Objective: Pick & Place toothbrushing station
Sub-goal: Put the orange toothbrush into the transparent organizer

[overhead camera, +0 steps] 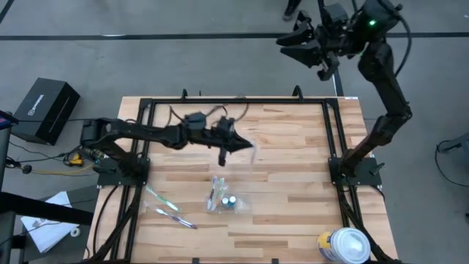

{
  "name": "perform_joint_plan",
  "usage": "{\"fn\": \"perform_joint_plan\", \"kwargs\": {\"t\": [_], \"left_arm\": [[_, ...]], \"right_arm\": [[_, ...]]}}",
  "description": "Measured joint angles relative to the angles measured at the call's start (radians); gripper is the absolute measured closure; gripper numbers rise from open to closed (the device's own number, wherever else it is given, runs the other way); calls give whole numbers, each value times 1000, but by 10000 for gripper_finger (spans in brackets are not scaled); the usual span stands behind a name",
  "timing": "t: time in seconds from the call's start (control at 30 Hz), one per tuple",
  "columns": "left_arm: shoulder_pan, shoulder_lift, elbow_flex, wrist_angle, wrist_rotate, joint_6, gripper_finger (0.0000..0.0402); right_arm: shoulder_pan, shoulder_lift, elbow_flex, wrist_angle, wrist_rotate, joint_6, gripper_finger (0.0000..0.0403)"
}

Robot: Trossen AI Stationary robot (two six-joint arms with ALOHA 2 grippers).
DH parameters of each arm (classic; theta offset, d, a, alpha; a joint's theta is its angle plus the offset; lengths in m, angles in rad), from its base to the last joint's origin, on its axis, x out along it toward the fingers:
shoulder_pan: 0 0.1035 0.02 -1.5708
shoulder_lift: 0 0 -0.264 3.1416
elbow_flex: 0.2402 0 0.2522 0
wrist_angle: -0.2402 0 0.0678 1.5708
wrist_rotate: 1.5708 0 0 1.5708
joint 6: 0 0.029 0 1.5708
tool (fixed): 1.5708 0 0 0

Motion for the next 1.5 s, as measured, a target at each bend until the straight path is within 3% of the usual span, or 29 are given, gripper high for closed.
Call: {"fn": "perform_joint_plan", "kwargs": {"t": [0.23, 0.43, 1.5], "left_arm": [[-107, 98, 10, 15, -15, 0, 401], [-146, 111, 10, 20, 21, -6, 401], [-145, 193, 7, -18, 169, 68, 401]], "right_arm": [[-32, -51, 0, -75, -45, -13, 280], [-51, -76, 1, -103, -46, -16, 281], [-47, -70, 1, -107, -42, 11, 281]]}}
